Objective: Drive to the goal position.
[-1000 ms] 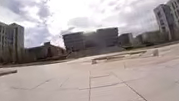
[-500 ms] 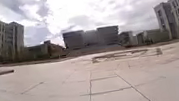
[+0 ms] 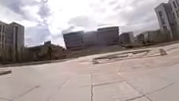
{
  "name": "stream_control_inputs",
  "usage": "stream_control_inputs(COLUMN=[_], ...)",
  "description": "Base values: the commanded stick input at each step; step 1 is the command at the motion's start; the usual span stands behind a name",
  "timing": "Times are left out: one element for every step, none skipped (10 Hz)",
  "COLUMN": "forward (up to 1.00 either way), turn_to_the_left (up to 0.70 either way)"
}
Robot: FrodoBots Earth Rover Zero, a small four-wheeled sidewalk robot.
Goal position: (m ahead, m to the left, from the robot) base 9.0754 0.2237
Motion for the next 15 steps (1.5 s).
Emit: stream_control_inputs(forward=[0.70,0.70,0.70,0.70,0.70,0.70,0.70,0.70,0.70,0.70,0.70,0.70,0.70,0.70,0.70], turn_to_the_left=[0.00,0.00,0.00,0.00,0.00,0.00,0.00,0.00,0.00,0.00,0.00,0.00,0.00,0.00,0.00])
